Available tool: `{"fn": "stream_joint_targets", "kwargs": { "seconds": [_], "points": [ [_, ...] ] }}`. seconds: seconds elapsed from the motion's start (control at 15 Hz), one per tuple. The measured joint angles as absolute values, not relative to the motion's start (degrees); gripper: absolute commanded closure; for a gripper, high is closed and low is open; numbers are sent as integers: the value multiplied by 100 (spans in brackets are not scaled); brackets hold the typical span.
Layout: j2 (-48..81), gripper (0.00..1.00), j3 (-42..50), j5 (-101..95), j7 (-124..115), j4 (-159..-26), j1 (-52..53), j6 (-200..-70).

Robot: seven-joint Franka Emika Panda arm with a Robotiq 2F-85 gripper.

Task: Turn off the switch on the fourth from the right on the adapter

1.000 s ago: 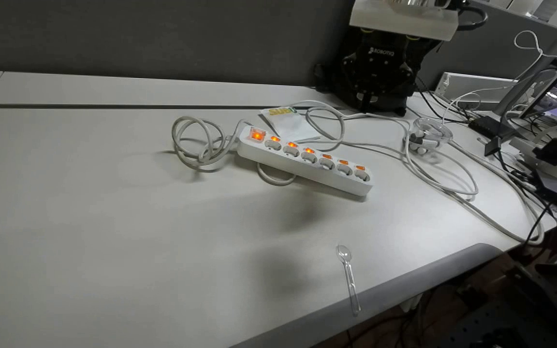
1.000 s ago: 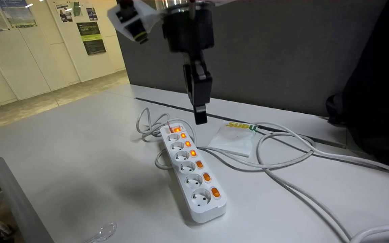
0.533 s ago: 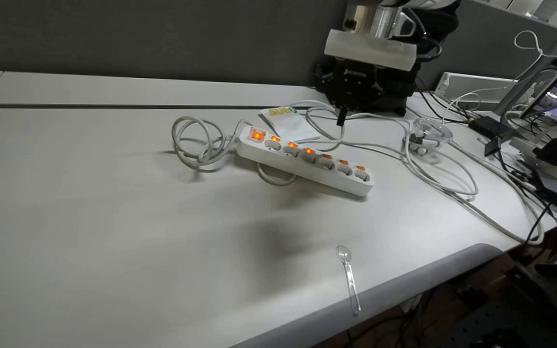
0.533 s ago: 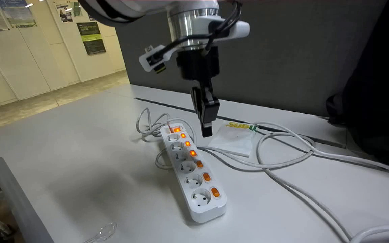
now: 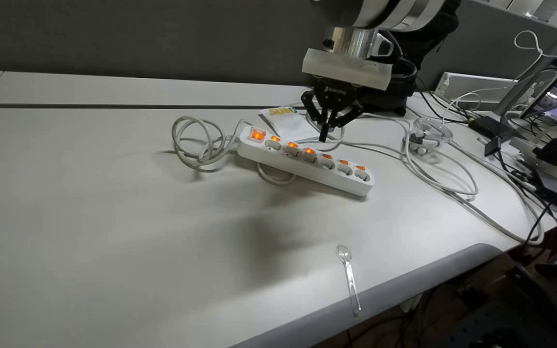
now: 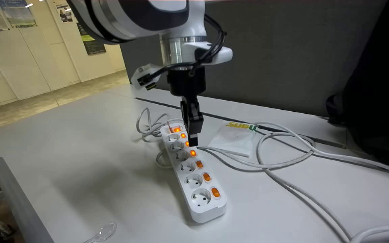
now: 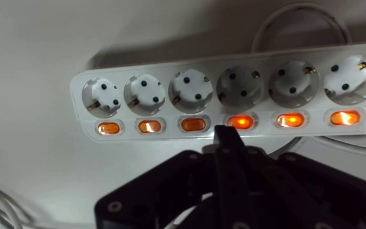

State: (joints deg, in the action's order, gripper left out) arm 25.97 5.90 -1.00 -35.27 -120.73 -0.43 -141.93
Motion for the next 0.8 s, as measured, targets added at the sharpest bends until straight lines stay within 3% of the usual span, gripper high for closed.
{"fn": "stream_joint_targets", "kwargs": {
  "seconds": [0.8],
  "points": [
    [2820,100,720,-98,-3514,-12079,59,-14312]
  ]
}}
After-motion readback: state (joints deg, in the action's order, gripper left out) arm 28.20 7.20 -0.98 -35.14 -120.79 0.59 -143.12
